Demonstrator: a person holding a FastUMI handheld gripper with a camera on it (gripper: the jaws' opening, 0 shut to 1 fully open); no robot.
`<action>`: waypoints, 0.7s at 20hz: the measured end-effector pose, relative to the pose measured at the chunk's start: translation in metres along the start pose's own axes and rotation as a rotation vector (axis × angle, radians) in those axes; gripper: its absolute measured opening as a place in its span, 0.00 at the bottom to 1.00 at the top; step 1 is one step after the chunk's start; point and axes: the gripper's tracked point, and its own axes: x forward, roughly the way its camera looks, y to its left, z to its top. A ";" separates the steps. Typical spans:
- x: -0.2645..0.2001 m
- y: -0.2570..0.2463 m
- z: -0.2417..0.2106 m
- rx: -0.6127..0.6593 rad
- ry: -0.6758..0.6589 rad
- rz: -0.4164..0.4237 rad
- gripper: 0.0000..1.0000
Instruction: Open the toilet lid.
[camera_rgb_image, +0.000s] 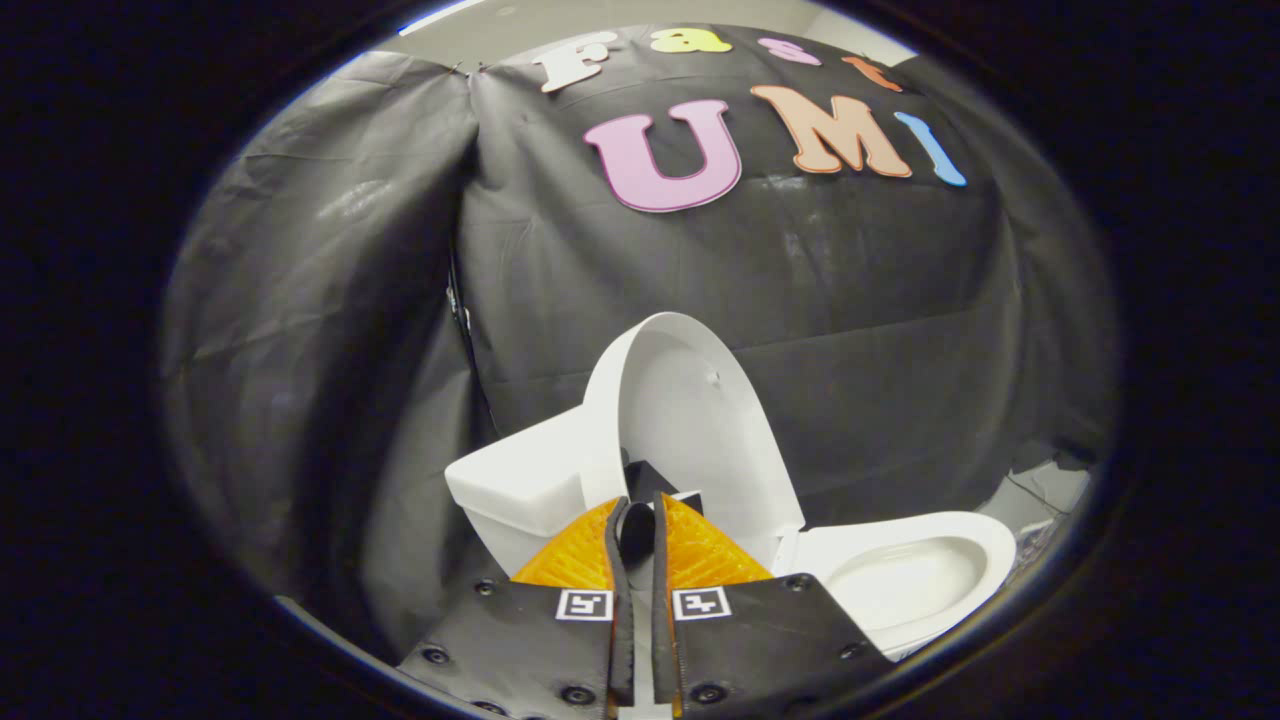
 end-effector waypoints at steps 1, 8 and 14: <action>0.000 0.002 0.000 -0.004 -0.002 0.006 0.08; -0.019 -0.007 0.058 -0.116 -0.140 0.038 0.47; -0.057 -0.090 0.125 -0.194 -0.237 -0.093 0.75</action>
